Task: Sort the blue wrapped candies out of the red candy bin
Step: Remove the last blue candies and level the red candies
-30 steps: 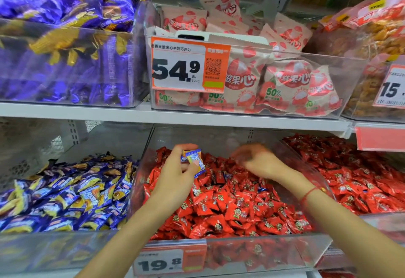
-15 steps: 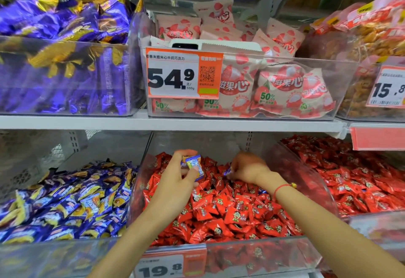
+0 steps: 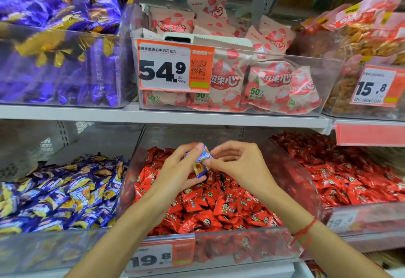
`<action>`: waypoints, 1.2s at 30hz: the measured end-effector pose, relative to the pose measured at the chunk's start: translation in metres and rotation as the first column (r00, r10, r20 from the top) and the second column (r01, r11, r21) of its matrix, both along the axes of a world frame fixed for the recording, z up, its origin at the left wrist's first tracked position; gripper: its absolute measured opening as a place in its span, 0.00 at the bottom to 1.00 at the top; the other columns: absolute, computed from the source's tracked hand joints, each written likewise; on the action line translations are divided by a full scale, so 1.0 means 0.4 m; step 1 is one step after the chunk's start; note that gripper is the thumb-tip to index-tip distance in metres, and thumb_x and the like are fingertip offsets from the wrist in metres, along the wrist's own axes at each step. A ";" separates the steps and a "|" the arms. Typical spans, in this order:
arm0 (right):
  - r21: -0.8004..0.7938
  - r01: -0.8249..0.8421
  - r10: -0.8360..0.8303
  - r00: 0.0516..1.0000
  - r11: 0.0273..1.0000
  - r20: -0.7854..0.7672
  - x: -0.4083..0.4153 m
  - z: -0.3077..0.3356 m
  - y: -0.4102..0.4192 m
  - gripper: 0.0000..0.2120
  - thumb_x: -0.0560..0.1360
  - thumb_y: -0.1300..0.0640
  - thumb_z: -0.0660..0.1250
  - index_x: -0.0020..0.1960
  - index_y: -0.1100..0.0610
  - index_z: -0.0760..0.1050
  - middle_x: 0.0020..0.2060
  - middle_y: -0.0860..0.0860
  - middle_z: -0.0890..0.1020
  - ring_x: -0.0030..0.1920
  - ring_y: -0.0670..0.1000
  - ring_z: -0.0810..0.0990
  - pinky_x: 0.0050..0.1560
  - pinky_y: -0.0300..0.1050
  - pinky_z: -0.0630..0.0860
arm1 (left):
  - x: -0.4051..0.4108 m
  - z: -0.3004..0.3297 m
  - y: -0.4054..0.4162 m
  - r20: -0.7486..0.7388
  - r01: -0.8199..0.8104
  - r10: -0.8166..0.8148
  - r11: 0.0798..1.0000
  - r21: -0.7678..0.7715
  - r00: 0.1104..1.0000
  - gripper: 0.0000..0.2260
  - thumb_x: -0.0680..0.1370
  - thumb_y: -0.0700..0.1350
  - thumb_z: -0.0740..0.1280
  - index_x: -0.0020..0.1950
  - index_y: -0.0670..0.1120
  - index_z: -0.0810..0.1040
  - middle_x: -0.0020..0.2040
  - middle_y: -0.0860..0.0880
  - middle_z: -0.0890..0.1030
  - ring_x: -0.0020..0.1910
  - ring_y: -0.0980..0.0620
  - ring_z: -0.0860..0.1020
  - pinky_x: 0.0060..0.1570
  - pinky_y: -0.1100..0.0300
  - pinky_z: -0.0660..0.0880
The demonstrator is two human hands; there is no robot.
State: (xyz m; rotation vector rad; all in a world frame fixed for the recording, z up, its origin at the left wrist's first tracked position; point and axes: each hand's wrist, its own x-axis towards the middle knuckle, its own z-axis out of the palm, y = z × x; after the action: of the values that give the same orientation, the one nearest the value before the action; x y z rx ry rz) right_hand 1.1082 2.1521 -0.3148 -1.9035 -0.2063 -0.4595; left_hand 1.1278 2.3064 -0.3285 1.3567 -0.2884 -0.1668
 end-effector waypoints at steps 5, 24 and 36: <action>-0.037 -0.162 0.156 0.979 0.986 -0.134 -0.027 0.035 -0.035 0.12 0.71 0.67 0.72 0.51 0.53 0.82 0.43 0.52 0.86 0.43 0.45 0.84 0.47 0.34 0.78 | 0.001 -0.018 0.010 0.157 -0.045 0.034 0.997 0.064 0.987 0.09 0.78 0.40 0.66 0.56 0.50 0.79 0.51 0.46 0.79 0.43 0.58 0.83 0.43 0.62 0.81; -0.182 -0.224 0.060 0.771 0.958 -0.634 0.142 -0.007 -0.117 0.15 0.80 0.63 0.58 0.63 0.55 0.75 0.59 0.51 0.81 0.55 0.47 0.79 0.51 0.35 0.77 | 0.006 -0.053 0.022 0.328 -0.057 -0.026 0.969 0.240 0.944 0.09 0.79 0.42 0.66 0.53 0.57 0.79 0.57 0.47 0.77 0.47 0.56 0.82 0.42 0.66 0.79; -0.919 -0.215 -0.308 0.896 0.329 -0.320 0.148 -0.103 -0.201 0.15 0.74 0.52 0.70 0.60 0.46 0.79 0.58 0.46 0.81 0.59 0.49 0.78 0.56 0.42 0.74 | 0.005 -0.060 0.011 0.330 -0.067 -0.019 0.967 0.246 0.944 0.09 0.78 0.44 0.66 0.53 0.58 0.79 0.58 0.47 0.78 0.49 0.56 0.82 0.44 0.63 0.80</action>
State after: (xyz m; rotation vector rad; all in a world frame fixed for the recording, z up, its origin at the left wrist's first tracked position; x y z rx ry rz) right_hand 1.1672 2.0718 -0.3558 -3.1704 -0.1006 0.2031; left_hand 1.1300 2.3109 -0.3523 1.6441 -0.5469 0.0494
